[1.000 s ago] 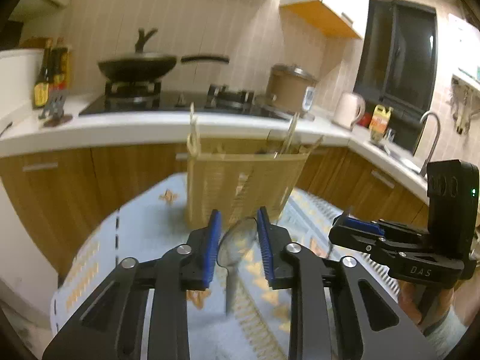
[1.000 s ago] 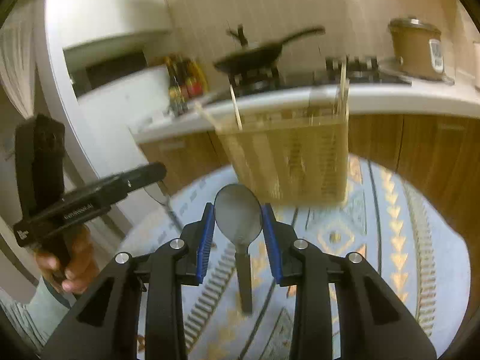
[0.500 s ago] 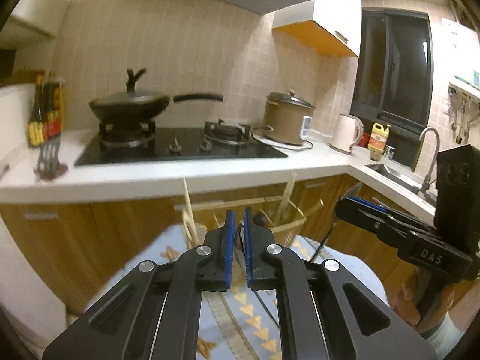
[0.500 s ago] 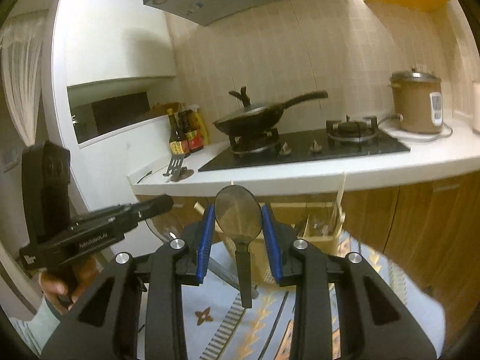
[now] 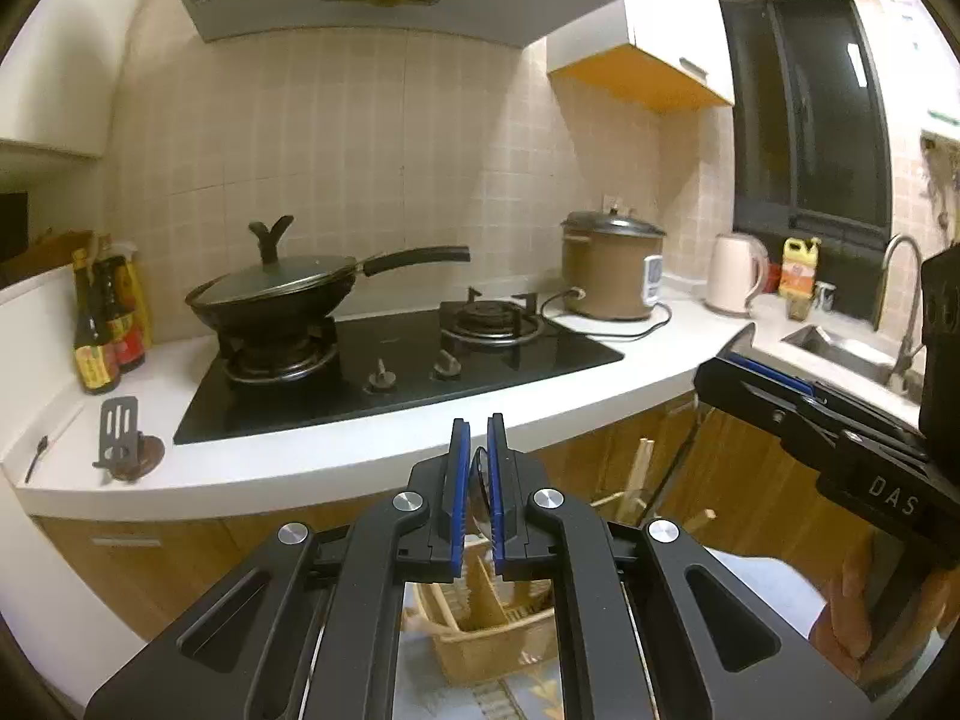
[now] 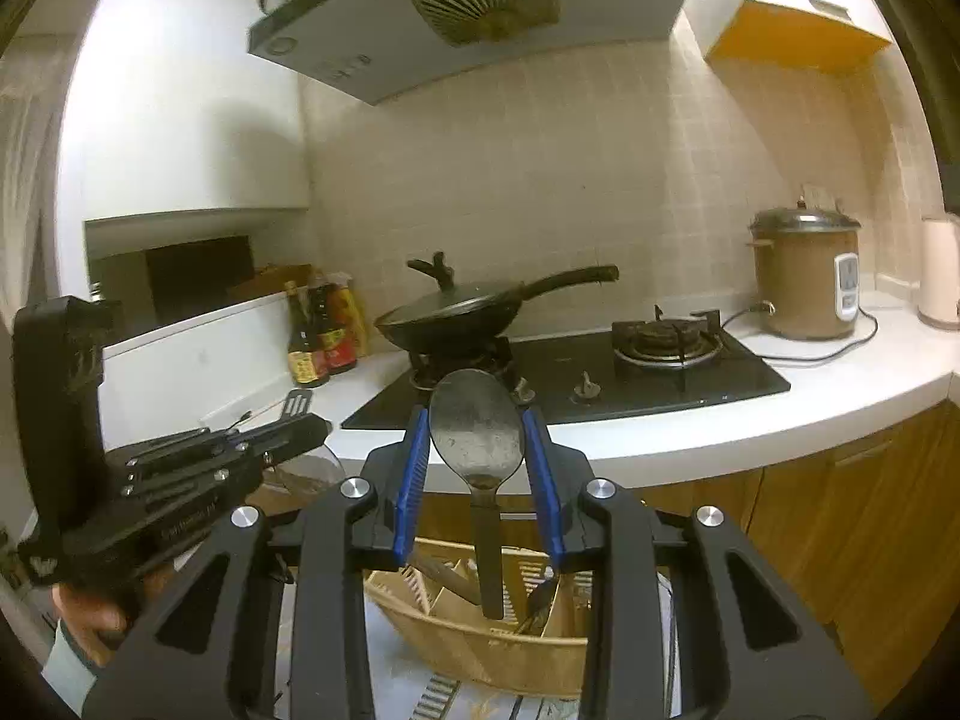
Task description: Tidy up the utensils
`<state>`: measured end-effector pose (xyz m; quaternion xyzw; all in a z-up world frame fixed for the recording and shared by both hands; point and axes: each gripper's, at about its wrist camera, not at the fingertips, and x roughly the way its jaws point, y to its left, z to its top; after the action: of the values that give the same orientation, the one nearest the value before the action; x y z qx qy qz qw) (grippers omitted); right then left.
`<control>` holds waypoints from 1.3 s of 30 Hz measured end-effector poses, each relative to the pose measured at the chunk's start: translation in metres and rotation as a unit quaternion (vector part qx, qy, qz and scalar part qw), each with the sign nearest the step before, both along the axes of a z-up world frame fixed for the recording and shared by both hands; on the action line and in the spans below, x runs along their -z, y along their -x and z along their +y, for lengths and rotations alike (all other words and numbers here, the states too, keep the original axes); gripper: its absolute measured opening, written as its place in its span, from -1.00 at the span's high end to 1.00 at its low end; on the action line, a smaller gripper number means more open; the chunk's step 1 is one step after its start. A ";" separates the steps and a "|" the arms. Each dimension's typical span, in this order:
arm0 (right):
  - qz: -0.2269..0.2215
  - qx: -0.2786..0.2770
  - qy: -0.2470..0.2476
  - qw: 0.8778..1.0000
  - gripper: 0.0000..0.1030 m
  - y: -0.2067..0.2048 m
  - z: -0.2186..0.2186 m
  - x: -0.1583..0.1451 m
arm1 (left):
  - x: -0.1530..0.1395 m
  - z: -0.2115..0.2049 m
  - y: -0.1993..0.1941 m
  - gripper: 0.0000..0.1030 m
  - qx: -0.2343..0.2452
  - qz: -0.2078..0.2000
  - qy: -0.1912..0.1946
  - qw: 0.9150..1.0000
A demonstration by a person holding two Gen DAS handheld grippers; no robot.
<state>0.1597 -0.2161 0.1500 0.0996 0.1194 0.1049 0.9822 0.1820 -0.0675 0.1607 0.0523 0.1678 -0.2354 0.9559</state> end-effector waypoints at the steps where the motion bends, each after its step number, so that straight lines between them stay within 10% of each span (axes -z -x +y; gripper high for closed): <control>1: 0.004 0.002 0.000 1.000 0.44 -0.006 0.000 0.002 | 0.003 -0.003 -0.003 0.92 -0.001 0.002 -0.003 1.000; 15: 0.076 -0.001 -0.018 0.997 0.43 -0.047 0.006 0.051 | 0.043 -0.012 -0.036 0.88 0.011 0.064 -0.014 0.998; 21: 0.083 -0.003 -0.035 0.996 0.02 -0.030 -0.002 0.053 | 0.039 -0.002 -0.017 0.51 0.017 0.062 0.003 0.998; 39: 0.071 0.038 0.025 0.996 -0.25 0.077 0.013 0.085 | 0.065 0.041 0.091 -0.31 -0.043 0.007 0.072 0.996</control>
<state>0.0823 -0.2035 0.0649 0.0866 0.1871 0.0576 0.9768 0.0912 -0.0264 0.0961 -0.0261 0.1593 -0.2057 0.9652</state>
